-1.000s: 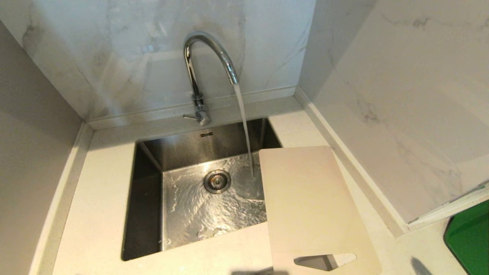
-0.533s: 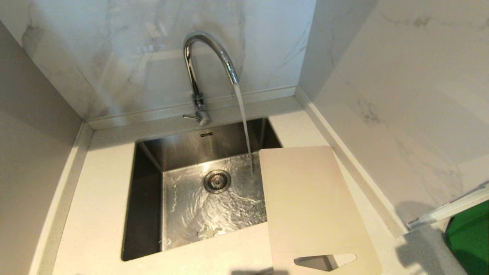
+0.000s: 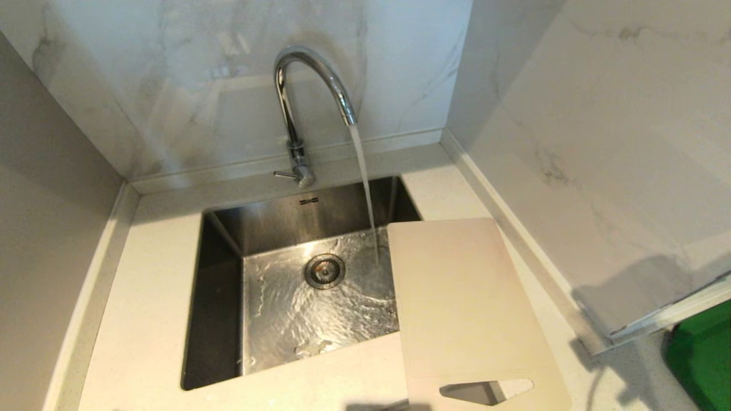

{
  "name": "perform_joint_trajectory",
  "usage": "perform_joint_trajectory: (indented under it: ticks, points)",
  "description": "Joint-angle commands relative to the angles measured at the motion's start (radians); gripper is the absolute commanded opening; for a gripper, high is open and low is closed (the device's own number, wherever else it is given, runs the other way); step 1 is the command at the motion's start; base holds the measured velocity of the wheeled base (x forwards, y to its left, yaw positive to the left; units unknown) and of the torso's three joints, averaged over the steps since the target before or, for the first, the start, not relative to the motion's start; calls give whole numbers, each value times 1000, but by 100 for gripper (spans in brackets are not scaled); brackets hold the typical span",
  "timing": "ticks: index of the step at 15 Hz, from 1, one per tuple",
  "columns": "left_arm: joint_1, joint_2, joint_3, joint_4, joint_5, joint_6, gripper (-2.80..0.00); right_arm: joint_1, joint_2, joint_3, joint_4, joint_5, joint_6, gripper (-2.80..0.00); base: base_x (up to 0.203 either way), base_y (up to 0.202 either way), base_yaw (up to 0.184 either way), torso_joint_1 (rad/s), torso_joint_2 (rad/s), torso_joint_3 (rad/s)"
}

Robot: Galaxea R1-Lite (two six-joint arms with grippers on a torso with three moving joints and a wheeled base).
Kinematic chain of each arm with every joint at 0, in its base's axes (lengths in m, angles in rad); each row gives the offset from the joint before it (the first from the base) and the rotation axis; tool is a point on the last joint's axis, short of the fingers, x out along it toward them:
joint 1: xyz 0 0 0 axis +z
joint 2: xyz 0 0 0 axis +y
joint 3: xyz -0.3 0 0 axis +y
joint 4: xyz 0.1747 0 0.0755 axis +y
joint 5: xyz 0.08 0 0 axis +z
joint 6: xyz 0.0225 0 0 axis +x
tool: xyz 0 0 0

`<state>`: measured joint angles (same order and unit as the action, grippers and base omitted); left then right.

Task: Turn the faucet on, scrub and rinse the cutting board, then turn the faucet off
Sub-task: Pick up the cutting board

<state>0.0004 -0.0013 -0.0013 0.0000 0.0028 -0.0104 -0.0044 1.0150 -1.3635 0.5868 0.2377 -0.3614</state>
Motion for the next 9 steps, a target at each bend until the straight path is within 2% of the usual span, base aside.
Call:
perform_joint_trajectory:
  ticks: [1, 6, 8, 9]
  points:
    - [1, 1, 0, 0, 0, 0, -280, 1, 20, 64, 4, 6, -63, -280, 0, 0, 0, 0, 0, 0]
    - [0, 1, 0, 0, 0, 0, -280, 3, 52, 199, 5, 1, -261, -280, 0, 0, 0, 0, 0, 0]
    - [0, 1, 0, 0, 0, 0, -280, 58, 68, 248, 5, -35, -292, -280, 0, 0, 0, 0, 0, 0]
    - [0, 1, 0, 0, 0, 0, -280, 106, 73, 285, 5, -85, -298, -280, 0, 0, 0, 0, 0, 0]
